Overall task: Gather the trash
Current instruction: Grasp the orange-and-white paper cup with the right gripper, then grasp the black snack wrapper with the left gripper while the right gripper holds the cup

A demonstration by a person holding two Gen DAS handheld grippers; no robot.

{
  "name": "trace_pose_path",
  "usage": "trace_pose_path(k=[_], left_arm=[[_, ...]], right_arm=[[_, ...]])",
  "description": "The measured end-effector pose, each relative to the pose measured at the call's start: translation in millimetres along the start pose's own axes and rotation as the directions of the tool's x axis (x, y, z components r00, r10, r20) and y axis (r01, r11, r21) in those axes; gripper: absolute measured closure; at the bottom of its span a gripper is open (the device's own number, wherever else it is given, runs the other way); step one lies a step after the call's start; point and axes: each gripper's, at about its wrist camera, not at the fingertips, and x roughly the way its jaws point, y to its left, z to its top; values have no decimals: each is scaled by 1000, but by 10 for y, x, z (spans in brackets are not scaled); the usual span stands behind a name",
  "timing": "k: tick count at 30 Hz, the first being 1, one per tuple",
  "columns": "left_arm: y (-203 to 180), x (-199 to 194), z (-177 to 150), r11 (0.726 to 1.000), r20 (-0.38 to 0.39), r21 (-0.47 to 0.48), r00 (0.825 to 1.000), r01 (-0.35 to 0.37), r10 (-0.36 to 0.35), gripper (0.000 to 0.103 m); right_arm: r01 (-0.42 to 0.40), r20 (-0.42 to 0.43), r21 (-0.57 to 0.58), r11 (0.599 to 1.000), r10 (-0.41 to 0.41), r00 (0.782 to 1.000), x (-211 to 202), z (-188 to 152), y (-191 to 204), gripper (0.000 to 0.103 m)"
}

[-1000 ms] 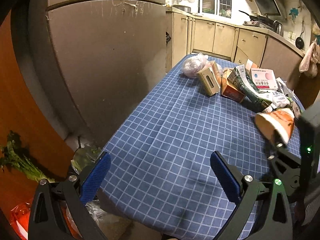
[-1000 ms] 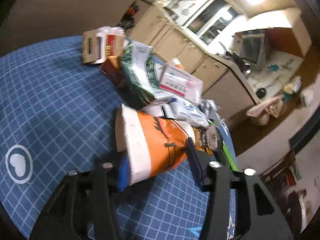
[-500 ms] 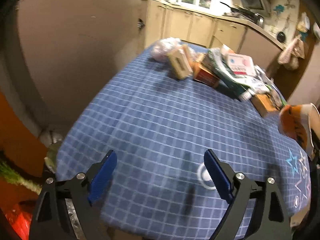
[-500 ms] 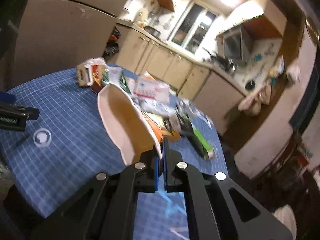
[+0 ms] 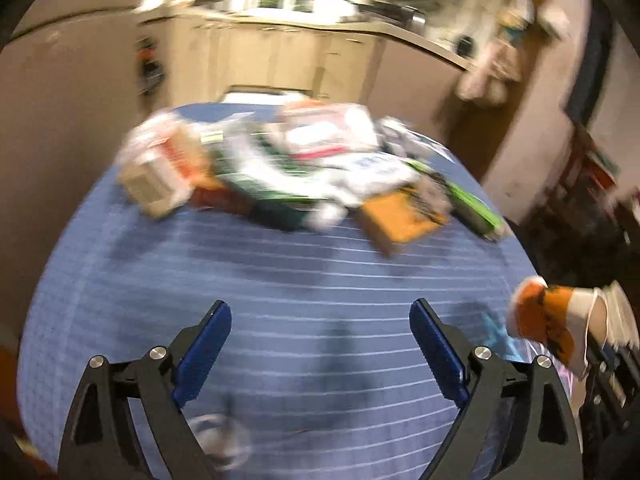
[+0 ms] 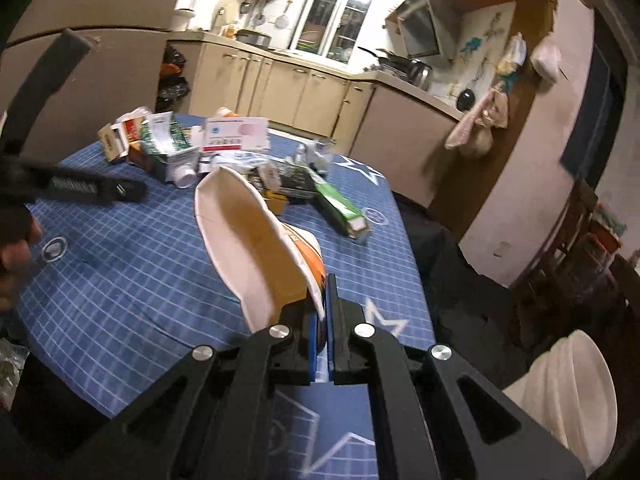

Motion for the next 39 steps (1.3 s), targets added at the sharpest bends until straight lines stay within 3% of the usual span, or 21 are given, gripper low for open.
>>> trace_pose_path(k=[5,8,11,13,16,21,24,26,36,39], left_arm=[[-449,233,283,988,24,137,997,71,-75,12],[-749,493,610,952,31,280,990,120,-134,6],[-992,904,835,914,5,394,994,101,-112,6],[-1031,1110,913,912,-16,398,995,99,-101,6],[-1079,1333,976,904,-59,398,987,158,-146,10],[-1033,1420,924,895,-62,423,990,144,-130,50],[-882,1320,947,909,-73,356,976,219,-206,60],[-861,1251,914,909,-59,360,977,213,-206,67],[-743,643,685,922,36,332,974,200,-225,72],[-742,411,591,939,67,302,979,166,-194,72]], right_arm=[[5,-32,70,998,-2,999,22,-138,-289,101],[2,-43,112,994,2,999,17,-209,-399,101],[15,-40,136,991,-9,999,-1,-243,-502,101],[27,-42,150,988,-21,999,0,-259,-585,101],[37,-50,183,982,-28,998,22,-292,-713,101],[28,-63,236,971,-14,998,87,-336,-866,101],[17,-62,244,970,-2,998,105,-345,-884,101],[8,-60,251,968,7,998,102,-351,-864,101],[-10,-43,274,962,23,999,83,-298,-920,101],[-17,-32,284,959,28,999,52,-287,-921,101]])
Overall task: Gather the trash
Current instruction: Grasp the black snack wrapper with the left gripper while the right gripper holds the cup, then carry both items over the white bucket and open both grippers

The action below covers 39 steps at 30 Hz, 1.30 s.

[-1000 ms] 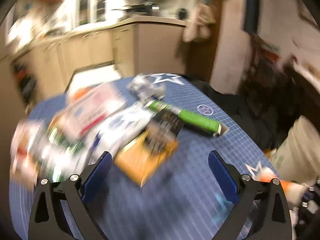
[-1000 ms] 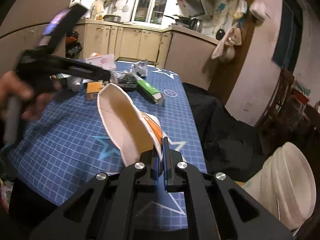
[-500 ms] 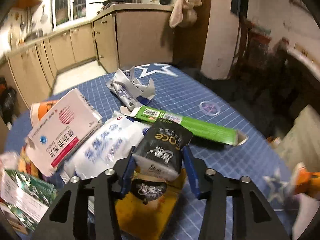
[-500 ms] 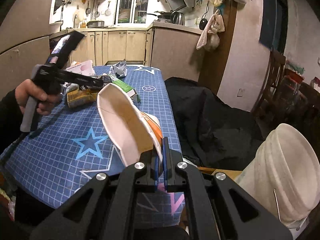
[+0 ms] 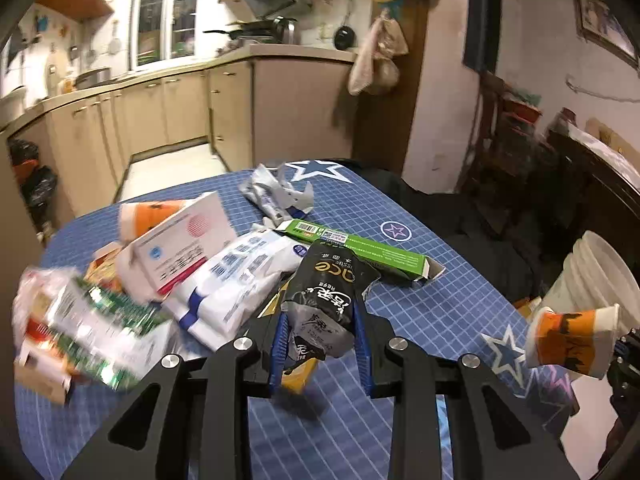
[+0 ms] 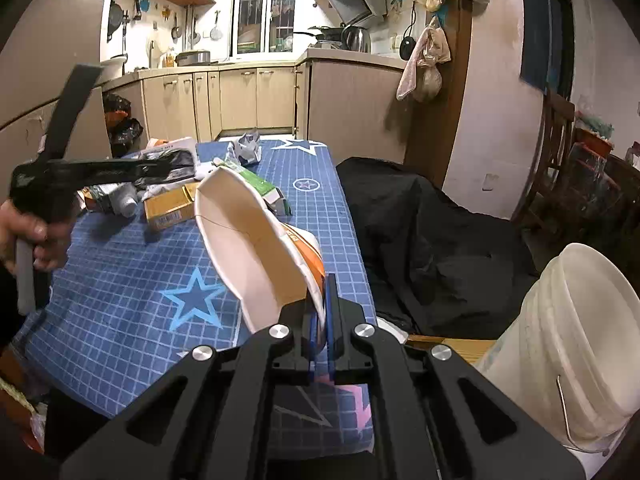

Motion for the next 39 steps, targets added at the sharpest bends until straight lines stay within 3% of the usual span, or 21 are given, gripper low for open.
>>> trace_pose_path(k=[8,13,23,31,39], left_arm=[[-400,-462,-139,998,34,-43,999,-40,41,72],[-728,-542,-174,997,23,-22,997,-72,72,72],[-1405,-566,-17,998,49,33,998,-51,49,73],[-2214,-437,191,986,76,168,997,4,-17,73],[-3114,-162,315,952,56,283,989,116,-137,73]], right_arm=[[31,42,23,999,-31,999,-132,69,-136,101],[61,68,56,997,-65,996,-294,74,-299,101],[160,130,90,983,-171,977,-680,51,-705,101],[288,154,179,941,-316,936,-971,-24,-1336,101],[443,122,243,863,-480,869,-1218,-178,-1967,101]])
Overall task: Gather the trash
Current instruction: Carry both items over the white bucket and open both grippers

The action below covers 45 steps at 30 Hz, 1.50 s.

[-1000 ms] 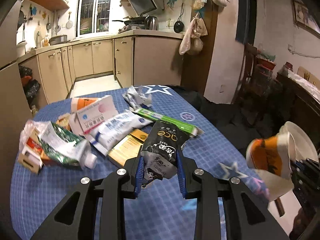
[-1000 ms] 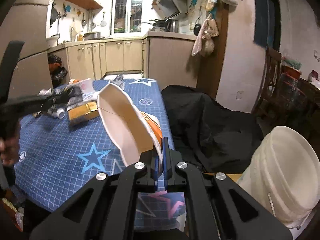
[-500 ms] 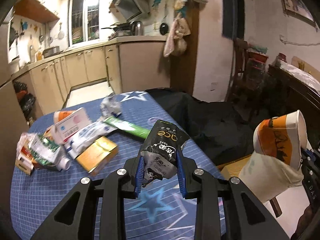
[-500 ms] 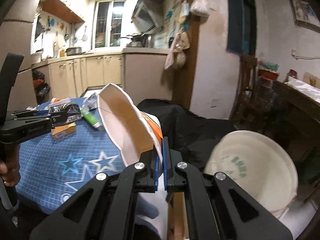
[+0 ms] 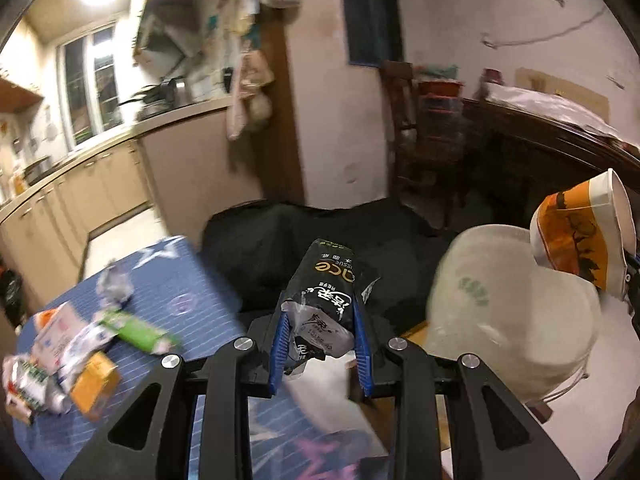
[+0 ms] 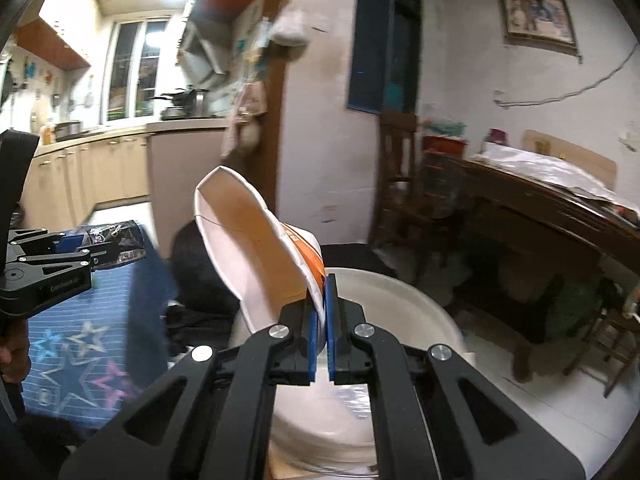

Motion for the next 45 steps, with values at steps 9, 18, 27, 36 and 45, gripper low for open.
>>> trace_pose_path(k=[9,18,27,36,45], left_arm=[[-765,320,291,974,-9,97,978,207,-207,73],[-1226,622,189,940,-84,144,950,310,-301,73],[-1208,781,100,937,-111,112,942,330,-318,55],[-1163,665,101,944,-77,120,951,307,-299,45],[-1044,532,100,954,-46,103,960,281,-277,45]], right_arm=[[136,-38,46,990,-134,990,132,-76,-603,101],[135,-101,73,988,-128,987,299,-233,-729,101],[104,-173,113,988,-84,981,455,-354,-750,96],[100,-165,146,984,-75,984,417,-357,-786,72],[71,-150,137,988,-51,987,354,-346,-687,72]])
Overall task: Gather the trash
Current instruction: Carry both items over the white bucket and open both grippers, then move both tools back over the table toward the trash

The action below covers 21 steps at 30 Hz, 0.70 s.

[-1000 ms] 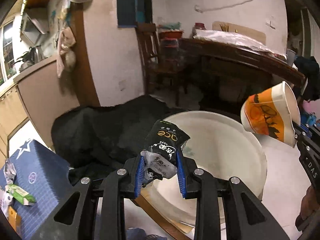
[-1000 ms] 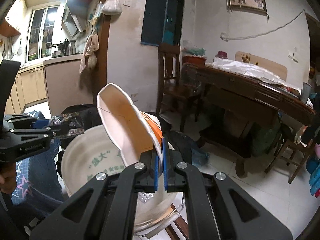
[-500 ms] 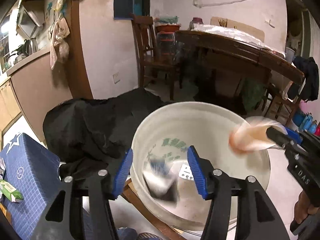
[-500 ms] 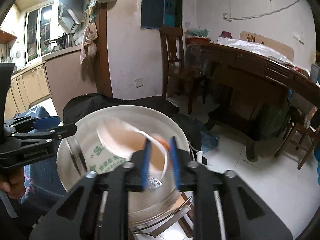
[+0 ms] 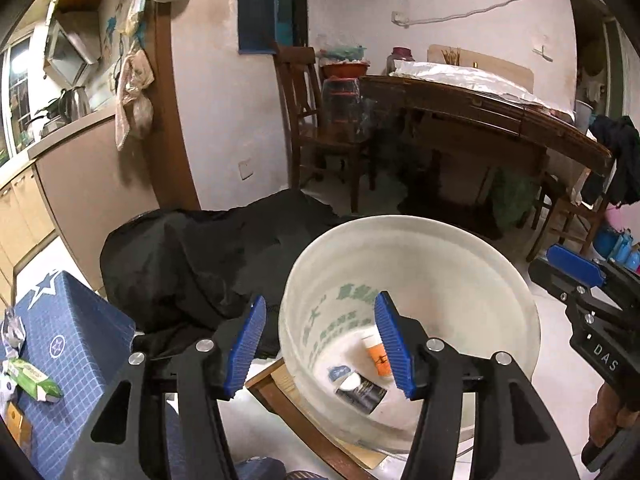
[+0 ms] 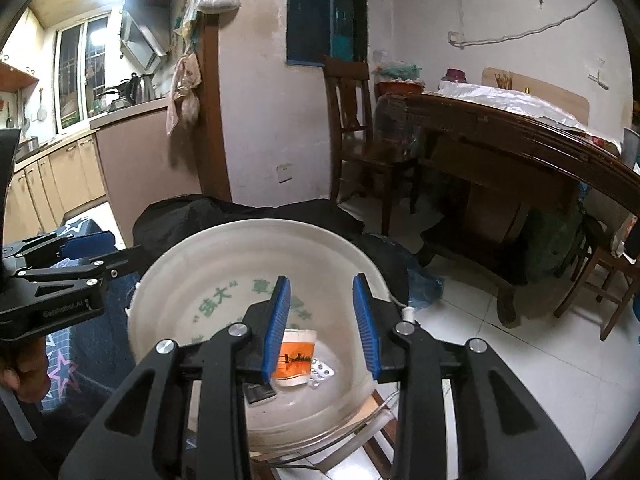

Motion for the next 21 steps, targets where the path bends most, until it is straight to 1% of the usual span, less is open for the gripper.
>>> trace_pose_path(k=[3,7,11,12,14,17,18,20,21], left_arm=[[80,-94,-44,1000,9,-21,1000,-18,18,45],[231,-295,-182,998,23,-39,999,-48,49,45],[435,-553,-375,995,45,-67,996,-76,80,45],[521,-645,-446,992,49,-81,994,-97,101,45],[638,-762,-538,988,50,-105,991,-114,120,45],[907,-973,-714,972,40,-165,984,-166,174,45],[1018,-1049,-802,965,25,-183,981,-185,193,45],[1179,-1151,-944,952,0,-203,972,-228,233,45],[1298,-1233,-1062,938,-15,-220,962,-269,272,45]], right_arm=[[-21,2,-6,1000,21,1000,-37,-7,75,72],[-93,9,-31,995,93,996,-101,-32,259,72],[-158,13,-99,982,160,987,-156,-84,600,72],[-182,13,-117,976,184,983,-173,-98,705,72],[-232,4,-147,962,235,972,-196,-129,913,72],[-286,-14,-185,940,288,957,-204,-169,1191,72],[-298,-21,-194,935,300,954,-200,-175,1259,72],[-340,-45,-211,916,339,940,-188,-207,1452,72],[-353,-53,-218,910,350,935,-192,-218,1526,72]])
